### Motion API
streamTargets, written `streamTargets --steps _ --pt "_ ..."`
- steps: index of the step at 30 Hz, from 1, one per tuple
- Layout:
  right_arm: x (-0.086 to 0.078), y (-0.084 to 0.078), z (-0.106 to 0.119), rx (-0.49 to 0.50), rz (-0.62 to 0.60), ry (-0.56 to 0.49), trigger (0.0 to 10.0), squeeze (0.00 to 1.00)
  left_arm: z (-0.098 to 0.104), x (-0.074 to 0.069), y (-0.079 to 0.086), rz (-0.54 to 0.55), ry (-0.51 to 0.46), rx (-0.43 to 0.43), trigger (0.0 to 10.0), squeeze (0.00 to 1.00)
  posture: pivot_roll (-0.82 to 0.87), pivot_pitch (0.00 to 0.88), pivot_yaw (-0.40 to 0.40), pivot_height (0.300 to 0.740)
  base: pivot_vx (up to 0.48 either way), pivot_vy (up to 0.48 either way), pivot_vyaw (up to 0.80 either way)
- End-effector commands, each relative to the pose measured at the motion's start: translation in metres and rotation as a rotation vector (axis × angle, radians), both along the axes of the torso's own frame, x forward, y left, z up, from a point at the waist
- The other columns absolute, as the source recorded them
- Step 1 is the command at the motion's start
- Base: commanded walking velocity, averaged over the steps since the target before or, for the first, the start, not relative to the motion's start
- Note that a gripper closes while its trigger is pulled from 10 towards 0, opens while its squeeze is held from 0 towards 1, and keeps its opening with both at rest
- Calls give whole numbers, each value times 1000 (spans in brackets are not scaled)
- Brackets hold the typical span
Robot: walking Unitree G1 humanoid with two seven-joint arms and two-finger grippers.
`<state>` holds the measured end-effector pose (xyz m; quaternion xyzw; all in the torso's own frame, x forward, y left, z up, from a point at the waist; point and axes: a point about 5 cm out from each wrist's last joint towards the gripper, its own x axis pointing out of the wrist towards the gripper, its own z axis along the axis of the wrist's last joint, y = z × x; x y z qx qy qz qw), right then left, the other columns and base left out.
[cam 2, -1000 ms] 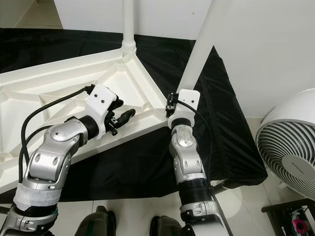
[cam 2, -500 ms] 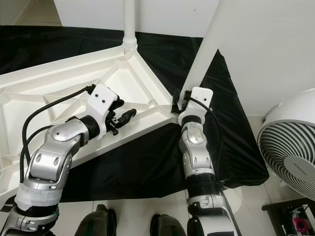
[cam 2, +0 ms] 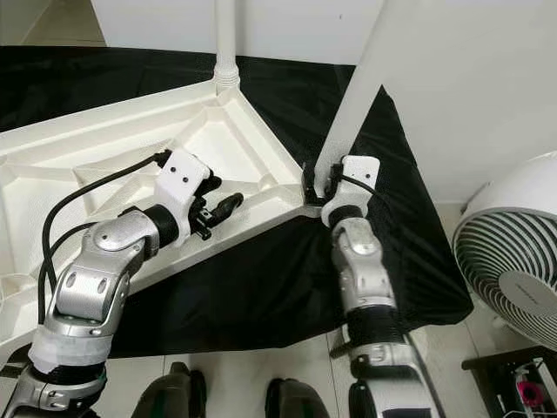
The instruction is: Building children table
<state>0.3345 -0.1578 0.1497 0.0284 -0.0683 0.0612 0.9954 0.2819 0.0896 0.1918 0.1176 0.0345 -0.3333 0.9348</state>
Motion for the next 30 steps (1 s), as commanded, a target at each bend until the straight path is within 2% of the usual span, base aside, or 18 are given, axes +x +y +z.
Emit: streamTargets --steps 1,5,8,13,19,23,24,27,28,29,30 --pt "0 -11 -7 -23 -4 25 10000 0 1 3 2 94 -27 2 10000 0 27 87 -47 740 0 0 0" --pt "1 -16 -5 -53 42 16 10000 0 1 3 2 91 -27 4 10000 0 26 88 -45 740 0 0 0" --pt "3 -25 -2 -116 122 -7 10000 0 2 3 2 90 -27 5 10000 0 28 86 -43 740 0 0 0" --pt "5 -27 0 -149 188 -13 10000 0 2 3 2 89 -29 5 10000 0 30 84 -43 740 0 0 0" --pt "7 -26 -1 -232 362 3 10000 0 3 3 2 88 -31 7 10000 0 36 82 -38 740 0 0 0" --pt "7 -26 -1 -254 407 4 10000 0 3 2 2 87 -30 7 10000 0 37 82 -37 740 0 0 0" --pt "8 -27 -1 -269 430 5 5529 0 3 2 2 86 -29 7 10000 0 37 82 -37 740 0 0 0" --pt "8 -28 -1 -285 455 4 5529 0 3 2 1 84 -28 6 10000 0 37 82 -37 740 0 0 0" --pt "9 -28 -1 -298 470 8 3529 0 3 2 1 80 -28 7 10000 0 36 82 -32 740 0 0 0" --pt "10 -28 -2 -300 480 13 3059 0 3 2 0 77 -28 8 10000 0 36 82 -32 740 0 0 0" --pt "10 -28 -2 -301 488 16 3059 0 3 1 0 75 -27 9 10000 0 36 82 -32 740 0 0 0"
